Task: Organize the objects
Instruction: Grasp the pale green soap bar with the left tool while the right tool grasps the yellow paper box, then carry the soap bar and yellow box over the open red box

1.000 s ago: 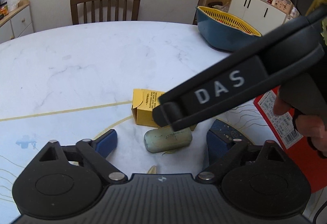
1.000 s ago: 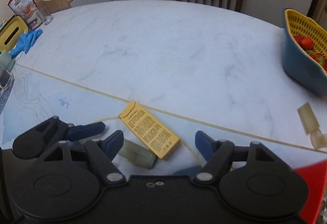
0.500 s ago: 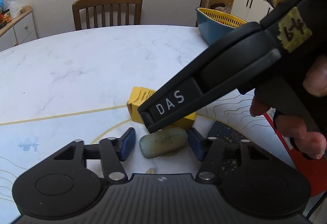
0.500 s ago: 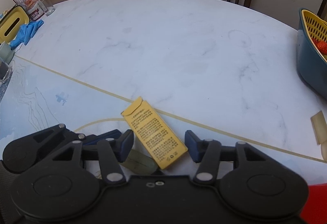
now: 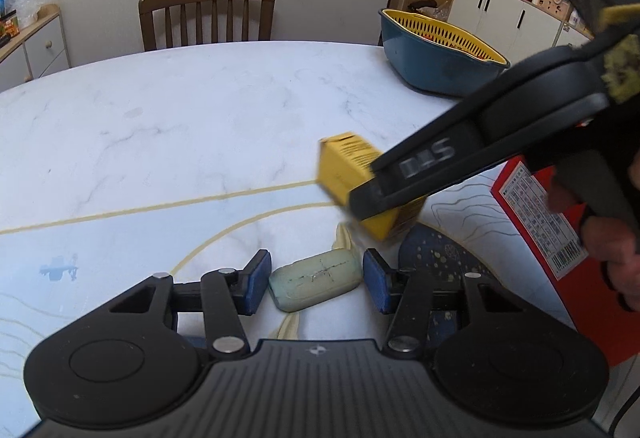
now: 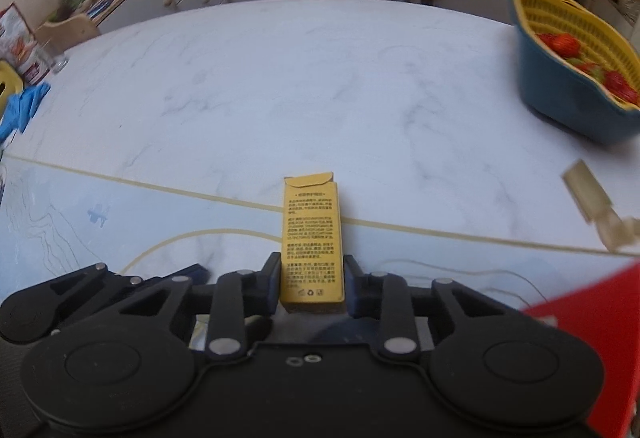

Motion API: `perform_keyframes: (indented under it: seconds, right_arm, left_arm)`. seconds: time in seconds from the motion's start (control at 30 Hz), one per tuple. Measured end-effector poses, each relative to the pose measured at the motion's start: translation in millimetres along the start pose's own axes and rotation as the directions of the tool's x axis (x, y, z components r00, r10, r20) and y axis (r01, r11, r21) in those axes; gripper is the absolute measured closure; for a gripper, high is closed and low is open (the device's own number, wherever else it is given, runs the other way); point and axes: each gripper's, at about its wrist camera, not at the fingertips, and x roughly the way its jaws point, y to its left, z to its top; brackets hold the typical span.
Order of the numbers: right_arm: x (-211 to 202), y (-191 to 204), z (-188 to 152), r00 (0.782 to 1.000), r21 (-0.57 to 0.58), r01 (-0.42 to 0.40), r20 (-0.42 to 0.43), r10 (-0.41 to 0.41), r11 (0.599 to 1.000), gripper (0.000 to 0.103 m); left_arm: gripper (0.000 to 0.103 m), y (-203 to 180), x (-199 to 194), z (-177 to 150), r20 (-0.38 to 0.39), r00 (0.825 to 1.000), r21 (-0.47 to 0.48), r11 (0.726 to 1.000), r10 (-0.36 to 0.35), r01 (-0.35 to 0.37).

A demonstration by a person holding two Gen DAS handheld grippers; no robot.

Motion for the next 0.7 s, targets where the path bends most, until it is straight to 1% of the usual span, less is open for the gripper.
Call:
perform_keyframes:
  seconds: [0.2, 0.43, 0.7]
  right_arm:
    - [-23.7, 0.0, -14.7, 1.0, 0.028, 0.009, 0.027, -0.009, 1.0, 0.075]
    - [-56.9, 2.6, -39.3, 0.999, 0.044, 0.017, 0.048, -0.019, 0.999, 0.075]
    - [-107.9, 3.0, -69.4, 0.994, 0.075, 0.015, 0.105, -0.023, 0.997, 0.075]
  left_arm:
    - [0.054, 3.5, -13.3, -4.3, -0.009, 1.0, -0.021, 1.0, -0.003, 0.003]
    - [0.054, 6.8, -37.1, 2.8, -0.025, 0.999, -0.064, 0.998, -0.028, 0.026]
    - [0.054, -12.1, -77.5, 14.6, -0.01, 0.999, -0.037, 0.998, -0.044, 0.044]
